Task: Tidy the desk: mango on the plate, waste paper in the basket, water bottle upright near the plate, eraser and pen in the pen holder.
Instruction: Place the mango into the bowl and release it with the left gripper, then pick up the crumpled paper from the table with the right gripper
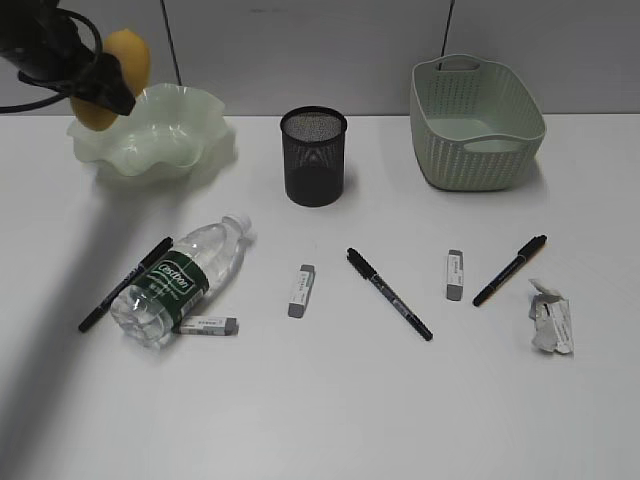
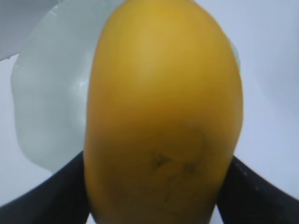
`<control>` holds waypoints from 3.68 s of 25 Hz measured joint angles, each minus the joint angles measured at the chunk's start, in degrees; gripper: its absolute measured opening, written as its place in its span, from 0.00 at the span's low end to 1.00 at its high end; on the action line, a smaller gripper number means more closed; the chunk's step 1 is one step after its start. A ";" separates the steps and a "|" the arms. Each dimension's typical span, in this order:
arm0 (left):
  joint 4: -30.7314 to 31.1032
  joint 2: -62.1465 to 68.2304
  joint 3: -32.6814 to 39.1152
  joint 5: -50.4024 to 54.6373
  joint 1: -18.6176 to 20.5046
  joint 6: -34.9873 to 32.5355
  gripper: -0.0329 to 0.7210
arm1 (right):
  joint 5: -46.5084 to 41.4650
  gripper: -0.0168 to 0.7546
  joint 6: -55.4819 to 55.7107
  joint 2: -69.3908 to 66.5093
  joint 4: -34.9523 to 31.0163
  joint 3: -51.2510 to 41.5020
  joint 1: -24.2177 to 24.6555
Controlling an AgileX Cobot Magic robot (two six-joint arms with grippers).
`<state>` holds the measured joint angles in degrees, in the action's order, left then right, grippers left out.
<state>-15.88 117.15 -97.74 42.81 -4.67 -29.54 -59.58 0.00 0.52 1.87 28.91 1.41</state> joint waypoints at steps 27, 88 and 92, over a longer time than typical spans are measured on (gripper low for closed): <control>-5.73 17.05 -6.96 -14.89 -0.22 0.17 0.85 | -0.04 0.73 0.00 0.00 0.00 0.00 0.00; 9.21 -103.42 65.75 14.83 -0.59 24.40 0.75 | -0.05 0.73 0.00 0.00 0.00 0.00 0.00; 9.27 -103.41 66.03 16.37 -0.59 24.40 0.75 | -0.05 0.73 0.00 0.00 0.00 0.00 0.00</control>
<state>-6.61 13.74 -31.72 59.18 -5.26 -5.14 -59.63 0.00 0.52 1.87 28.91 1.41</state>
